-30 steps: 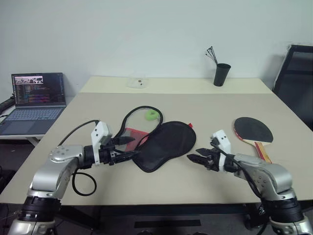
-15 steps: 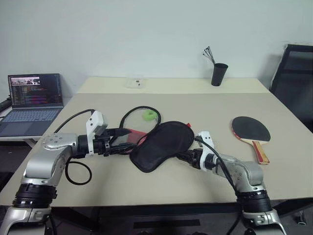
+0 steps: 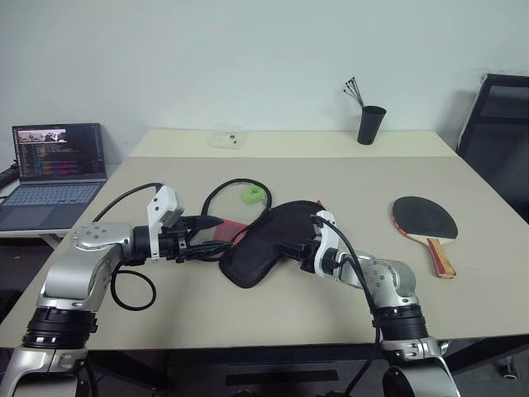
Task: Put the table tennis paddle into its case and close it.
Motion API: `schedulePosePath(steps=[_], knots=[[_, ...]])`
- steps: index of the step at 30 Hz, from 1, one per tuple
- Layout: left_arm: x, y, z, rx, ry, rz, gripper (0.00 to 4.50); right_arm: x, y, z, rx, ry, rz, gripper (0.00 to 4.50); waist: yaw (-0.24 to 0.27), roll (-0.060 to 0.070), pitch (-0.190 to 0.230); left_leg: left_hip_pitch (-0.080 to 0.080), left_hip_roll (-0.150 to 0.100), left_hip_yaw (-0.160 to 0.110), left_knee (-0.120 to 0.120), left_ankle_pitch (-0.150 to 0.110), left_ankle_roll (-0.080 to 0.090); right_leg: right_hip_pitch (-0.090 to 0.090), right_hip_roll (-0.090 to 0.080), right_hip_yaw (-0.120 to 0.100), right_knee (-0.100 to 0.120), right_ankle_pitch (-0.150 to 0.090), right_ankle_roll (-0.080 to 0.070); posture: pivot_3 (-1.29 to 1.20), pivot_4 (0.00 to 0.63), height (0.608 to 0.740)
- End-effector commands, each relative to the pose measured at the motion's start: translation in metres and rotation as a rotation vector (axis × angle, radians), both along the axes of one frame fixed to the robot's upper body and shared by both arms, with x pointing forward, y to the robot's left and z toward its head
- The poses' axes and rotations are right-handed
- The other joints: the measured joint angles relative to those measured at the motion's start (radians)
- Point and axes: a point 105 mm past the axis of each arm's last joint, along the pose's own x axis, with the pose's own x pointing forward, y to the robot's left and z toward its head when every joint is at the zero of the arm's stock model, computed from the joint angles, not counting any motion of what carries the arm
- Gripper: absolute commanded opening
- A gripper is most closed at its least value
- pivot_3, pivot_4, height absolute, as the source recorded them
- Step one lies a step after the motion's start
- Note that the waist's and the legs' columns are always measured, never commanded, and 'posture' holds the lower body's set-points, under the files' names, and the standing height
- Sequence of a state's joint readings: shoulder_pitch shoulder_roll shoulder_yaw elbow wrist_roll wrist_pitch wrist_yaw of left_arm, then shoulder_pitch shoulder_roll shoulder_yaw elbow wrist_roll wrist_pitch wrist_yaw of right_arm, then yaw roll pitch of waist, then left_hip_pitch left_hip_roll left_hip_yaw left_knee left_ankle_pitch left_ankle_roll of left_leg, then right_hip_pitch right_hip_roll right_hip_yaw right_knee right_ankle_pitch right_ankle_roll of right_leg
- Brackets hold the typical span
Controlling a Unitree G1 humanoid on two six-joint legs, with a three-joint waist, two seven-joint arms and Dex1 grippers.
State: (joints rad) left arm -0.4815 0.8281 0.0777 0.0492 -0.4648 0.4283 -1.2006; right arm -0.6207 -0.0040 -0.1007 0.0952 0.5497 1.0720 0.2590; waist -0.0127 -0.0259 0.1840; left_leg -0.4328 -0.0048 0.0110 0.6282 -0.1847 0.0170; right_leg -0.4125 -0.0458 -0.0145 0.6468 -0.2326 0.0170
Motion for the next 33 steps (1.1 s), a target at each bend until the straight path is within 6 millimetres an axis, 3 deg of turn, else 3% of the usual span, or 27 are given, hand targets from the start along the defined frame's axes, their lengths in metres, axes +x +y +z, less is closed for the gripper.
schedulePosePath(steps=[1,3,4,11,22,33], knots=[[-0.004,-0.003,0.005,0.008,-0.038,-0.019,3.37,0.002,-0.010,0.015,0.026,-0.022,-0.009,0.87,0.000,0.000,0.000,0.000,0.000,0.000,0.000,0.000,0.000,0.000,0.000,0.000,0.000,0.000,-0.001,0.00,0.150,0.740],[-0.006,-0.005,0.004,0.003,-0.035,-0.023,3.37,0.003,-0.018,0.019,0.023,-0.021,-0.013,0.16,0.000,0.000,0.000,0.000,0.000,0.000,0.000,0.000,0.000,0.000,0.000,0.000,0.000,0.001,-0.001,0.00,0.150,0.740],[-0.007,-0.006,0.003,0.000,-0.034,-0.028,3.37,0.003,-0.023,0.021,0.020,-0.021,-0.015,0.04,0.000,0.000,0.000,0.000,0.000,0.000,0.000,0.000,0.000,0.000,0.000,0.000,0.000,0.000,-0.001,0.00,0.150,0.740],[-0.013,-0.018,0.001,-0.027,-0.035,-0.061,3.37,0.006,-0.068,0.023,-0.111,0.005,0.011,0.04,0.004,0.000,0.000,0.000,0.000,0.000,0.000,0.000,0.000,0.000,0.000,0.000,0.000,-0.002,-0.005,0.00,0.150,0.740],[-0.016,-0.033,-0.004,-0.042,-0.036,-0.100,3.37,0.015,-0.114,0.021,-0.355,0.037,0.156,0.04,0.005,0.000,0.000,0.000,0.000,0.002,0.000,0.000,0.000,0.000,0.000,0.001,-0.001,-0.002,0.003,0.00,0.150,0.740],[-0.020,-0.035,-0.007,-0.039,-0.031,-0.101,3.37,0.047,-0.118,0.034,-0.502,-0.062,0.238,0.04,0.004,0.000,0.001,0.000,0.000,0.002,0.000,0.000,0.000,-0.001,0.002,0.001,-0.001,-0.002,0.004,0.00,0.150,0.740]])
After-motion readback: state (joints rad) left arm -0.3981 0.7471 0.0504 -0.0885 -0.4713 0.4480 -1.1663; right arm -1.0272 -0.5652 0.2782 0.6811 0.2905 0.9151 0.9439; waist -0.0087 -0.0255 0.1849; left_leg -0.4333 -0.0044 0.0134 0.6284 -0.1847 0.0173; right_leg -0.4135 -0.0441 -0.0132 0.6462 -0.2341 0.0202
